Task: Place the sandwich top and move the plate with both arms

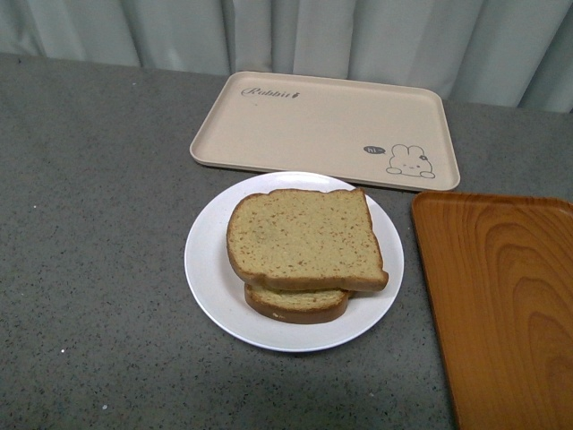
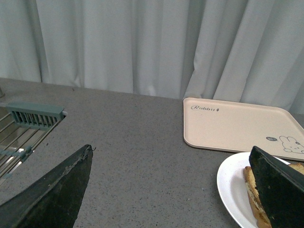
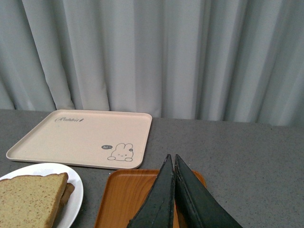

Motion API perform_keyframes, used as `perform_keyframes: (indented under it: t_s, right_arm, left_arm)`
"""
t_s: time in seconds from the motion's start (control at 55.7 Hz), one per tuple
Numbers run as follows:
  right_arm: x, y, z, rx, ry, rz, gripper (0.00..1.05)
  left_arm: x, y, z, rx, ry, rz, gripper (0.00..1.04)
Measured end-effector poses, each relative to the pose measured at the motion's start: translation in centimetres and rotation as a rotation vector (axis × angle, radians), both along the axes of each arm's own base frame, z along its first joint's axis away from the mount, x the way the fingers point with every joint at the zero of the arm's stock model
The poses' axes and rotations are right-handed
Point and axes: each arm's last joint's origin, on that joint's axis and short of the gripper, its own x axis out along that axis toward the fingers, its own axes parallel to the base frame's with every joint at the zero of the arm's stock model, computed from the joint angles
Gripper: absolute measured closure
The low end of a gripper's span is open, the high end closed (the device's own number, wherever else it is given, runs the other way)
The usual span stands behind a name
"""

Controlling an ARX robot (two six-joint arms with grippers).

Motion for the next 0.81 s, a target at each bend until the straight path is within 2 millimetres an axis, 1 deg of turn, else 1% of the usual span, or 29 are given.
perform_keyframes:
  t_s: [0.108,0.144,0.197,0.233,0.251,0.287,0.305,0.323,0.341,0.359,0.413,0.449,0.467,0.503,0.521,0.556,0.592,0.664,0.7,0.772,0.808]
  right_arm:
    - [0.0,0.0,0.0,0.0,0.0,0.0,1.04]
    - [0.0,0.0,0.0,-0.002,0.0,0.0,1.02]
    - [0.0,0.0,0.0,-0.002,0.0,0.0,0.94]
    - [0.0,0.0,0.0,-0.002,0.0,0.0,0.85]
    - [0.0,0.0,0.0,-0.002,0.0,0.001,0.8]
    - [0.0,0.0,0.0,-0.002,-0.001,0.0,0.73]
    - [0.0,0.0,0.0,-0.002,0.0,0.0,0.67]
    - [0.0,0.0,0.0,-0.002,0.0,0.0,0.65]
    - [0.0,0.0,0.0,-0.002,0.0,0.0,0.62]
    - [0.0,0.0,0.0,-0.002,0.0,0.0,0.57]
    - [0.0,0.0,0.0,-0.002,-0.001,0.0,0.5]
    - [0.0,0.0,0.0,-0.002,-0.001,0.0,0.42]
    - [0.0,0.0,0.0,-0.002,-0.001,0.001,0.41]
    - [0.0,0.0,0.0,-0.002,-0.001,0.0,0.34]
    - [0.0,0.0,0.0,-0.002,-0.001,0.0,0.32]
    - [0.0,0.0,0.0,-0.002,-0.001,0.0,0.26]
    - [0.0,0.0,0.0,-0.002,-0.001,0.0,0.19]
    - [0.0,0.0,0.0,-0.002,-0.001,0.0,0.09]
    - [0.0,0.0,0.0,-0.001,-0.001,0.0,0.07]
    - [0.0,0.0,0.0,-0.002,-0.001,0.0,0.1]
    - [0.0,0.0,0.0,-0.002,-0.001,0.0,0.09]
  left_arm:
    - [0.0,0.0,0.0,0.0,0.0,0.0,0.06]
    - [0.0,0.0,0.0,0.0,0.0,0.0,0.06]
    - [0.1,0.0,-0.1,-0.013,0.057,-0.037,0.06]
    - [0.5,-0.1,-0.5,-0.047,0.175,-0.075,0.06]
    - [0.9,-0.1,-0.8,-0.065,0.229,-0.078,0.06]
    - [1.8,-0.1,-1.2,-0.093,0.296,-0.082,0.06]
    - [2.1,-0.2,-1.4,-0.101,0.318,-0.088,0.06]
    - [2.3,-0.2,-1.4,-0.107,0.329,-0.092,0.06]
    - [2.9,-0.3,-1.5,-0.126,0.359,-0.109,0.06]
    - [3.4,-0.4,-1.6,-0.134,0.38,-0.123,0.06]
    - [4.6,-0.7,-1.8,-0.167,0.423,-0.15,0.06]
    - [5.5,-0.8,-1.9,-0.185,0.445,-0.168,0.06]
    - [5.8,-0.9,-2.0,-0.192,0.453,-0.174,0.06]
    - [7.0,-1.0,-2.3,-0.22,0.488,-0.2,0.06]
    - [7.3,-1.0,-2.4,-0.224,0.496,-0.207,0.06]
    - [8.6,-1.2,-3.0,-0.254,0.537,-0.227,0.06]
    - [9.5,-1.2,-3.5,-0.27,0.572,-0.24,0.06]
    - [11.1,-1.3,-4.9,-0.302,0.649,-0.247,0.06]
    - [11.7,-1.4,-5.7,-0.319,0.695,-0.256,0.06]
    - [13.1,-1.6,-7.4,-0.369,0.793,-0.282,0.06]
    - [13.6,-1.8,-8.1,-0.385,0.828,-0.294,0.06]
